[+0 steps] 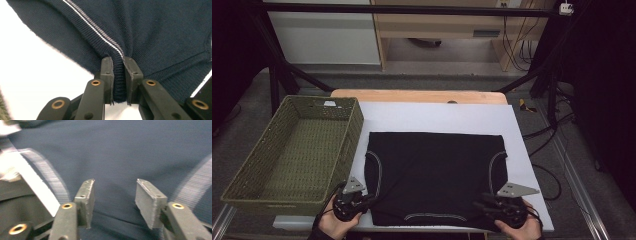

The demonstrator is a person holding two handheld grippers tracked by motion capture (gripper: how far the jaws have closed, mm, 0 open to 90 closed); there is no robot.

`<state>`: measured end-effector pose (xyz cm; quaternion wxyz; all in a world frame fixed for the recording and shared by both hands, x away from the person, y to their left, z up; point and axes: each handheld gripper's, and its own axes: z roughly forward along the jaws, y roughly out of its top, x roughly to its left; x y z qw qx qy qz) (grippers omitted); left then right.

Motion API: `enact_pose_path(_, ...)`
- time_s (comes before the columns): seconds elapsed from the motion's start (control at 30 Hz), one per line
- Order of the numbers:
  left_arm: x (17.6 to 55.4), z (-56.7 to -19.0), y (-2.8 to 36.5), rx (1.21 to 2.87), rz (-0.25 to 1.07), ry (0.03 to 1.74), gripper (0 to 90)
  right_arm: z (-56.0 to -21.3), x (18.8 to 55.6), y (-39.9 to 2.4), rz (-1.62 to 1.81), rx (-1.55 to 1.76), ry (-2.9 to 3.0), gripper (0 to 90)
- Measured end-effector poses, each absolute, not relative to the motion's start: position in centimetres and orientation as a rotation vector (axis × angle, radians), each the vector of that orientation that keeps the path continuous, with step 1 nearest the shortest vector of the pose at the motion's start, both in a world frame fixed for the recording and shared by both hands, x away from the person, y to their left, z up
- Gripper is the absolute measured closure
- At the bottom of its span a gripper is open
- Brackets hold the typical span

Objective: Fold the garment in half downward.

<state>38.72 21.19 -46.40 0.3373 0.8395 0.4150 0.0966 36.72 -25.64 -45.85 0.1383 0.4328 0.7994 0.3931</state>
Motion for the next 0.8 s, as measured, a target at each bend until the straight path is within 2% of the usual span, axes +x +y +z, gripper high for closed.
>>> enact_pose_path(0.13, 38.7, -46.5, 21.1, 2.188, 0.253, 1.084, 79.0, -46.6, 37.0, -27.7, 1.044, 1.373, 2.241, 49.4)
enact_pose_path(0.23, 38.7, -46.5, 21.1, 2.186, 0.253, 1.082, 78.9, -47.3, 37.1, -27.9, 1.021, 1.414, 2.286, 53.1)
enact_pose_path(0.27, 38.7, -46.6, 21.1, 2.185, 0.253, 1.082, 78.9, -47.4, 37.1, -27.7, 1.019, 1.409, 2.294, 56.5)
enact_pose_path(0.37, 38.7, -46.6, 21.1, 2.181, 0.252, 1.082, 78.9, -47.3, 37.1, -27.6, 1.013, 1.427, 2.309, 76.5)
enact_pose_path(0.4, 38.7, -46.5, 21.1, 2.180, 0.252, 1.082, 79.0, -47.3, 37.1, -27.6, 1.028, 1.432, 2.322, 79.2)
enact_pose_path(0.67, 38.3, -46.1, 21.5, 2.171, 0.236, 1.069, 79.0, -45.4, 36.2, -29.8, 1.071, 1.484, 2.286, 81.1)
enact_pose_path(0.8, 37.8, -45.9, 21.4, 2.191, 0.251, 1.046, 78.9, -45.9, 36.1, -29.6, 1.012, 1.490, 2.328, 78.9)
